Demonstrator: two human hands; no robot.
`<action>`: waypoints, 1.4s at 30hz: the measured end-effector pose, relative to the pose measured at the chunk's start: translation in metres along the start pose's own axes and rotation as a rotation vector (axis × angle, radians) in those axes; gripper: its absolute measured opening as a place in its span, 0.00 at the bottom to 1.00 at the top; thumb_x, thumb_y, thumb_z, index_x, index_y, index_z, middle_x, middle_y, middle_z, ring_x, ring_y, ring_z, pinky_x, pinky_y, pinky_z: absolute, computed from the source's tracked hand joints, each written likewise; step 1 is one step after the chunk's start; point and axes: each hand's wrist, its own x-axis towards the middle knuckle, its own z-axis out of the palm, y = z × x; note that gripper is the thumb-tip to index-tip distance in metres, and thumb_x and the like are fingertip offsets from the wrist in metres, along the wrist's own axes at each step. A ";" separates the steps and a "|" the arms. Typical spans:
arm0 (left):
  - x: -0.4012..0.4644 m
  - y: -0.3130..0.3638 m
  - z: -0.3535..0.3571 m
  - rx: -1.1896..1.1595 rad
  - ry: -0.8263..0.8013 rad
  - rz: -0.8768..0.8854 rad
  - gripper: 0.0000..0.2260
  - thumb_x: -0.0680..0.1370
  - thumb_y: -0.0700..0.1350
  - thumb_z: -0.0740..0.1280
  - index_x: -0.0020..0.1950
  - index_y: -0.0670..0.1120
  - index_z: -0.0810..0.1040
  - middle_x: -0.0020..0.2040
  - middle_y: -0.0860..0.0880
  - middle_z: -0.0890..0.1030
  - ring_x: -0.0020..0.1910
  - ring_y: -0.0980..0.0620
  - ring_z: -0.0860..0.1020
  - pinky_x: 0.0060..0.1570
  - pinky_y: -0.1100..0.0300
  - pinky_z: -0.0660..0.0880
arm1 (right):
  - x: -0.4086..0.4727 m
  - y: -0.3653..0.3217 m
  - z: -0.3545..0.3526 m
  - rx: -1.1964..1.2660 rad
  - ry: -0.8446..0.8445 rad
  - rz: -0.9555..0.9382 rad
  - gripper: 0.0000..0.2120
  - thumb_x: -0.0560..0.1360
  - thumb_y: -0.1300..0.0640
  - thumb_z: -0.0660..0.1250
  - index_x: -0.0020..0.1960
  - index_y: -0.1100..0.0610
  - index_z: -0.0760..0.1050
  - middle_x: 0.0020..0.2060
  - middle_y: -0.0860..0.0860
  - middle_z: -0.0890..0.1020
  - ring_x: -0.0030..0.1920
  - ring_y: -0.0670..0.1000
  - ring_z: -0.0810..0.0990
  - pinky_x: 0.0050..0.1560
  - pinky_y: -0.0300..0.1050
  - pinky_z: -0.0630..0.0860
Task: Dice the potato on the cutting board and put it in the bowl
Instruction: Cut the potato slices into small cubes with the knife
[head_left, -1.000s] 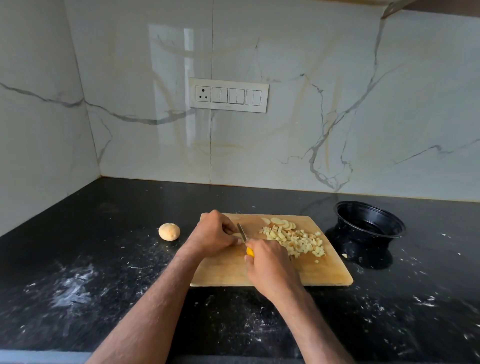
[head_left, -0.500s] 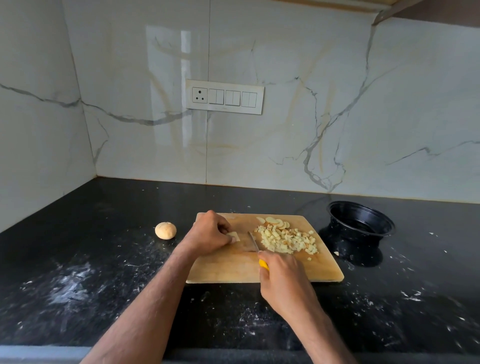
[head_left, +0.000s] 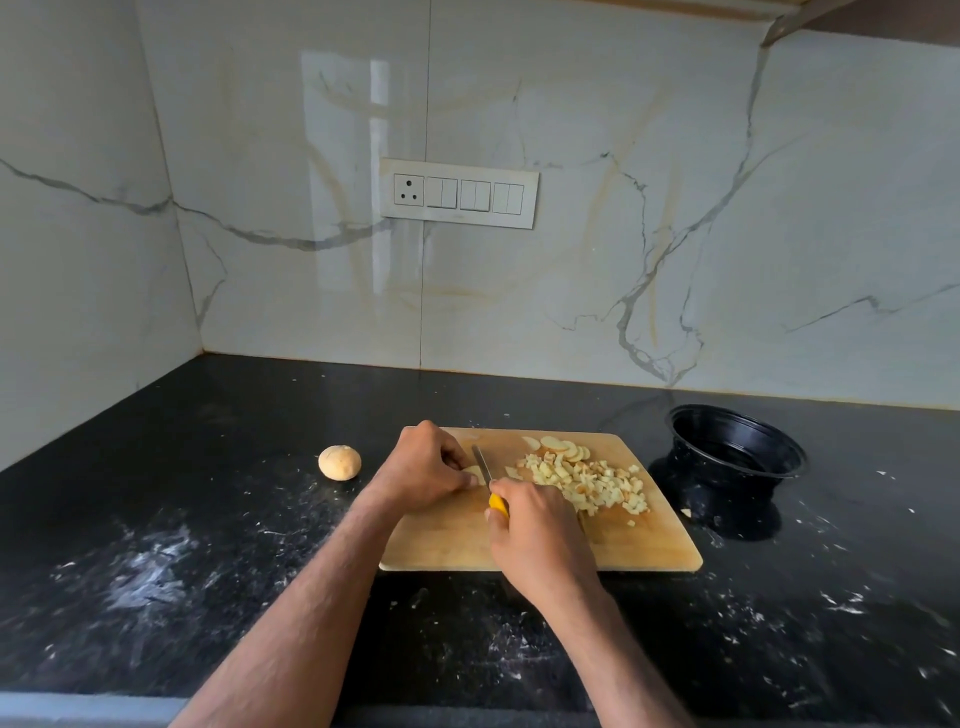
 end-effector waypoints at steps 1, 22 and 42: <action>0.000 0.000 0.000 0.000 0.000 -0.002 0.07 0.71 0.45 0.80 0.47 0.47 0.87 0.40 0.55 0.83 0.40 0.56 0.80 0.35 0.72 0.73 | 0.002 -0.001 0.001 -0.008 -0.006 0.002 0.15 0.80 0.52 0.68 0.66 0.50 0.78 0.54 0.46 0.85 0.49 0.45 0.83 0.38 0.27 0.69; -0.002 -0.003 -0.004 -0.027 -0.017 -0.020 0.07 0.71 0.43 0.80 0.48 0.48 0.87 0.41 0.57 0.84 0.41 0.59 0.81 0.38 0.73 0.75 | -0.030 0.023 -0.020 -0.035 -0.043 -0.046 0.17 0.80 0.54 0.68 0.68 0.50 0.77 0.57 0.43 0.84 0.54 0.42 0.80 0.44 0.19 0.64; -0.002 -0.002 -0.008 -0.031 0.011 -0.039 0.06 0.70 0.41 0.80 0.45 0.47 0.88 0.39 0.54 0.84 0.41 0.57 0.81 0.42 0.68 0.77 | 0.001 -0.004 0.006 -0.011 0.001 0.012 0.15 0.80 0.50 0.67 0.67 0.48 0.78 0.54 0.45 0.84 0.48 0.44 0.82 0.32 0.26 0.64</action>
